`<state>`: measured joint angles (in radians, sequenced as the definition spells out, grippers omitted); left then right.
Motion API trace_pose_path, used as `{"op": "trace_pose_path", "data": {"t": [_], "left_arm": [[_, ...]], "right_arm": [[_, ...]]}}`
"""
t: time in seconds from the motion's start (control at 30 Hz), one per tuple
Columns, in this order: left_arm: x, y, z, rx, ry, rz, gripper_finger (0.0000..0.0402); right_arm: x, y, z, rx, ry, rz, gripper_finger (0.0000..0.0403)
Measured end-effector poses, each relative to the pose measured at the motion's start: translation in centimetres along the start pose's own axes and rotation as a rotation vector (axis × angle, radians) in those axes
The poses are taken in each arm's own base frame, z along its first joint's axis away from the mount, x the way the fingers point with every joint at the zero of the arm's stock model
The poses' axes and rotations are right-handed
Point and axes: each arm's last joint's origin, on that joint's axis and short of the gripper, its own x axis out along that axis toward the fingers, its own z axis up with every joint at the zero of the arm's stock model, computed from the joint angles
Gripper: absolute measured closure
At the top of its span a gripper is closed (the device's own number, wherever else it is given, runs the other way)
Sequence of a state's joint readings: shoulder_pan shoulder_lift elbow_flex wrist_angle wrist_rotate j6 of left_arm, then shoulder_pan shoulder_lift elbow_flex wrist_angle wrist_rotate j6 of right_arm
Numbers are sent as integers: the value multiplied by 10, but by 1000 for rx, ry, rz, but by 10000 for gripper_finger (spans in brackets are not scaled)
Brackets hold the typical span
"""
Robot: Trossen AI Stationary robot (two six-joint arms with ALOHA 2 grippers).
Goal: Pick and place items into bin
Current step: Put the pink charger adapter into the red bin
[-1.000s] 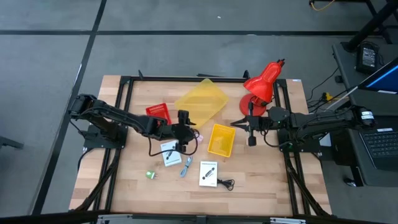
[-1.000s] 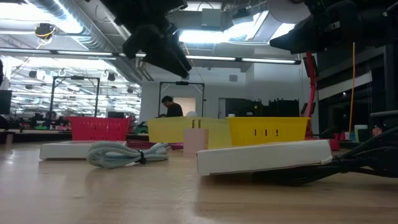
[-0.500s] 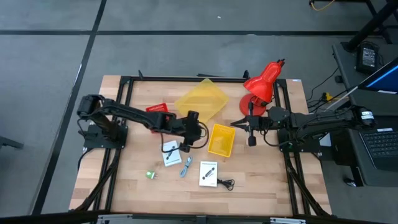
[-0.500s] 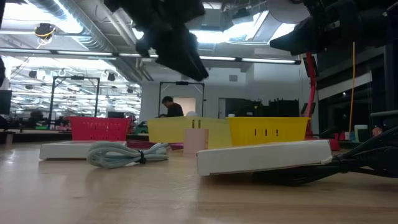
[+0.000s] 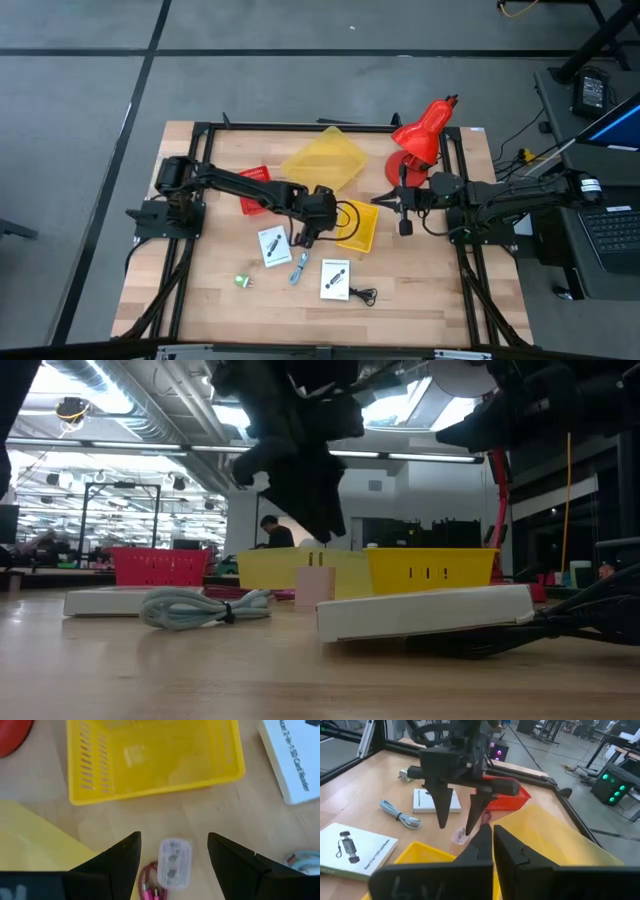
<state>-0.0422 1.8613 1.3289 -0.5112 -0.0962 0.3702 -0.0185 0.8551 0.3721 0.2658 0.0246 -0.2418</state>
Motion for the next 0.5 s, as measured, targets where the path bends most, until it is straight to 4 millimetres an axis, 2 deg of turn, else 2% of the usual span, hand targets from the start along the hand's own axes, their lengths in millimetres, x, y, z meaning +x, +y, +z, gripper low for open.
{"op": "trace_pose_path", "data": {"t": [0.5], "left_arm": [[2,2,-5,-49,33,-18,176]], "right_arm": [[0,0,0,-2,0,0,403]]}}
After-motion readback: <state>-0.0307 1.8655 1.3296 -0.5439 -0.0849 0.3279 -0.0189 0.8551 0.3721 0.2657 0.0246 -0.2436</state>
